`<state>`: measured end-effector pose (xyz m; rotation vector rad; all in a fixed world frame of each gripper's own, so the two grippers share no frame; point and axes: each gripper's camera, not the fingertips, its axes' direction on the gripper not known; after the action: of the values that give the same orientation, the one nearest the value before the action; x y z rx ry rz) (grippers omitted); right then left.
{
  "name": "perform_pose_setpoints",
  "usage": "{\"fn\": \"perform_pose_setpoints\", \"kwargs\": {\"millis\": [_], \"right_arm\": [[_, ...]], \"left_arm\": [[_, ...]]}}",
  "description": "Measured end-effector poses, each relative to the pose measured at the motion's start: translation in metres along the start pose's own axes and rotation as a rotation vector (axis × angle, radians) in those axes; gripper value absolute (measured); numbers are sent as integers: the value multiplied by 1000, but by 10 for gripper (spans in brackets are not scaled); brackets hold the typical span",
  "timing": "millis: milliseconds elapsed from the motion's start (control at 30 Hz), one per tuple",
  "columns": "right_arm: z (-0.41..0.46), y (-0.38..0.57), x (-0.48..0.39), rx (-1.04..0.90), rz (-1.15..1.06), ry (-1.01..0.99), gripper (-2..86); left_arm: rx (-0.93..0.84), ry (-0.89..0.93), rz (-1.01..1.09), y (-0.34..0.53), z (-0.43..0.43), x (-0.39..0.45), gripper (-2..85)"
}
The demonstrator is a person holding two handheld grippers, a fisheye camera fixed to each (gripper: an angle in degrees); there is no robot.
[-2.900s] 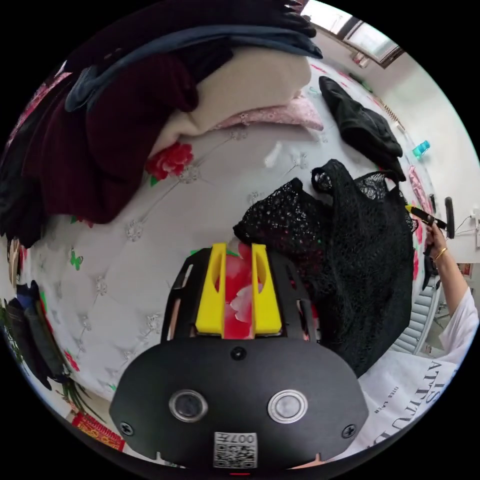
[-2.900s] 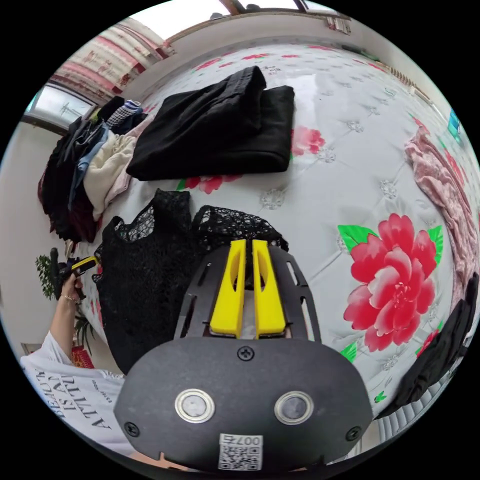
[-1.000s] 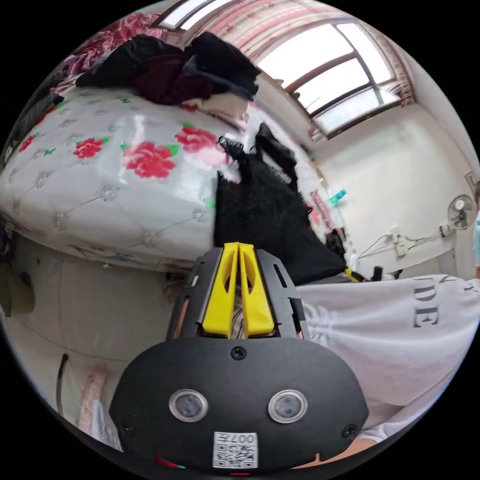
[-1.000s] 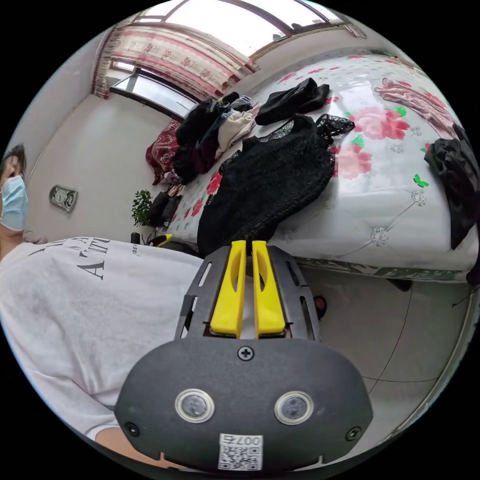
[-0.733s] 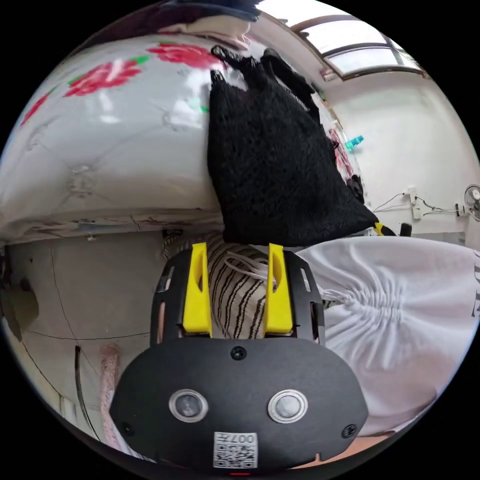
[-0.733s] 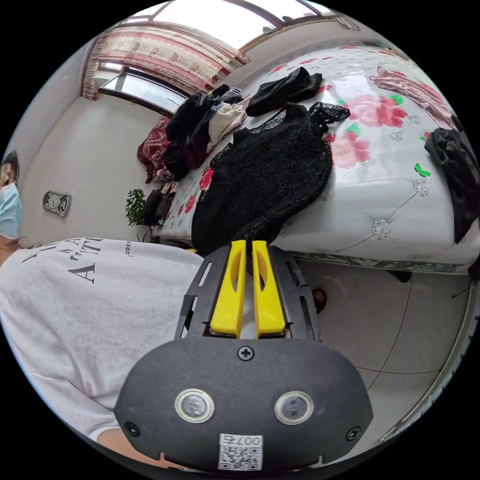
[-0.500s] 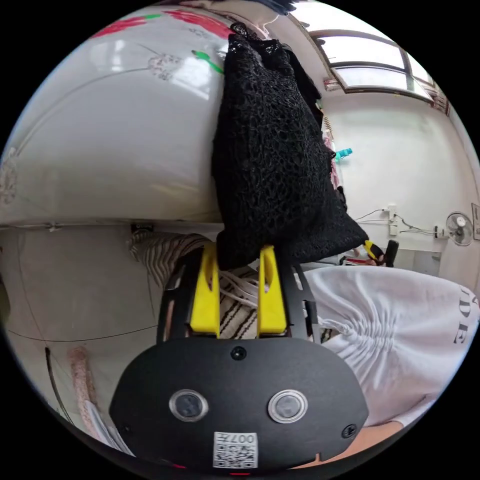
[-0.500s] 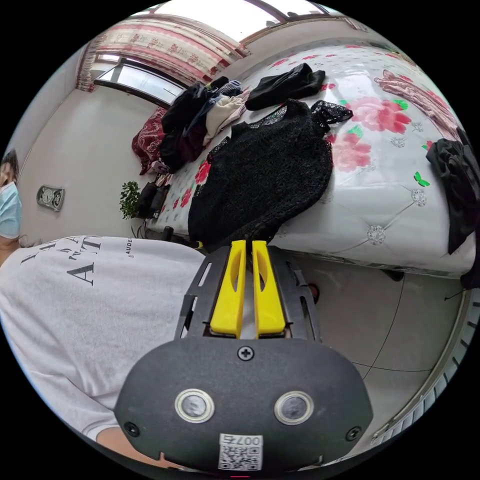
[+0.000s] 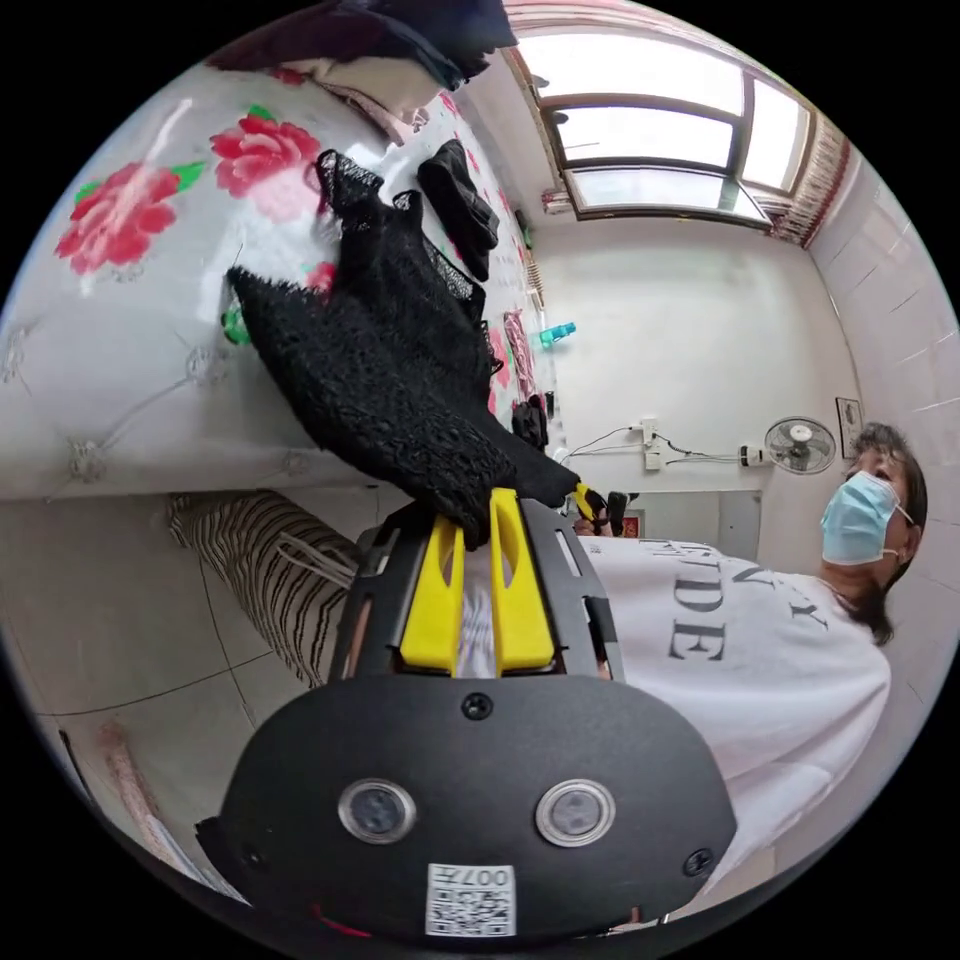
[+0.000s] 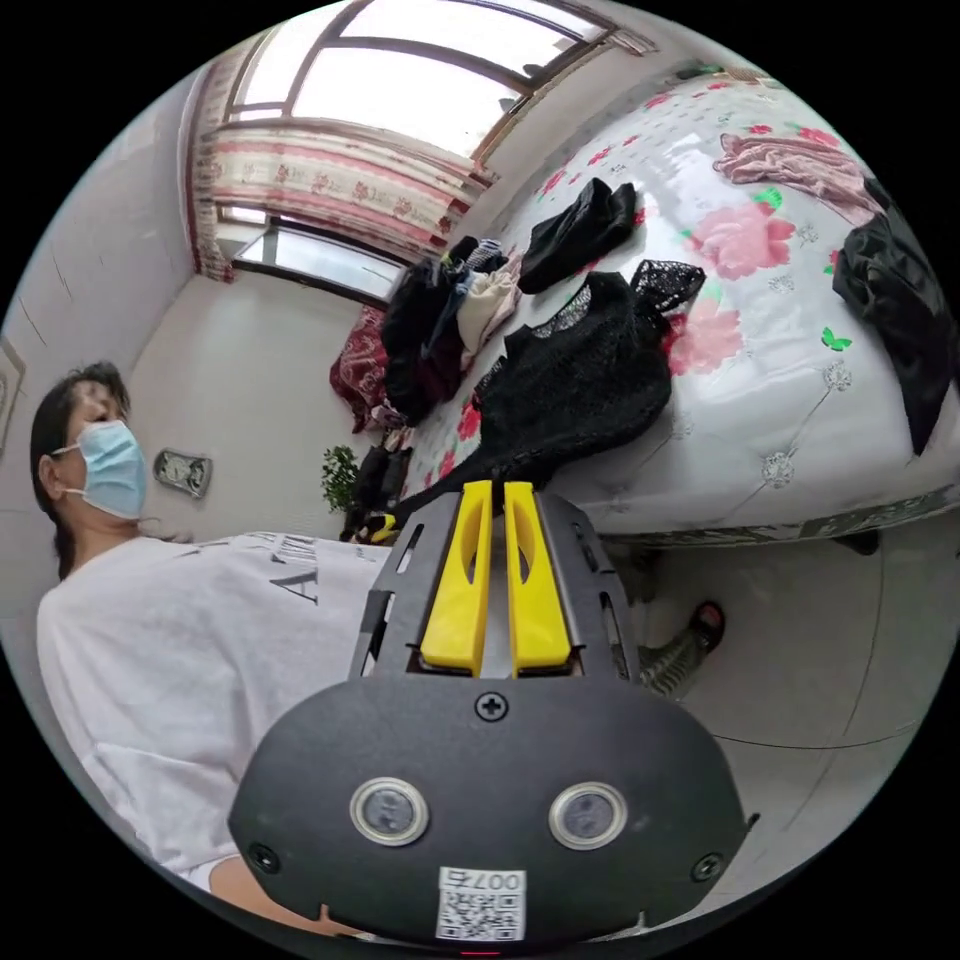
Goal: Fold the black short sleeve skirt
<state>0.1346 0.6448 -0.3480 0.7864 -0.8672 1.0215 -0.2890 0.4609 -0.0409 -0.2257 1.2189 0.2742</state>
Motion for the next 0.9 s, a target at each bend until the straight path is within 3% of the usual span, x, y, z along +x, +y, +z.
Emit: {"fn": "perform_pose_setpoints", "kwargs": {"millis": [167,333,533,633,900], "right_arm": [[-15,-44,-4,106,50,-85,1],[0,-146,5,209,130,-56,4],[84,-312,49,244,77,279,30],[134,-339,108,99,199,495,53],[104,-162,176,274,368,392,100]], "left_arm": [[-41,-10,67,-105,1,28,43],[16,-110,36,-290,20,11,52],[207,-277,-31,-436,71,-49,103],[224,-324,-58,-441,80,-81,114],[180,-454,98,-308,82,-90,108]]}}
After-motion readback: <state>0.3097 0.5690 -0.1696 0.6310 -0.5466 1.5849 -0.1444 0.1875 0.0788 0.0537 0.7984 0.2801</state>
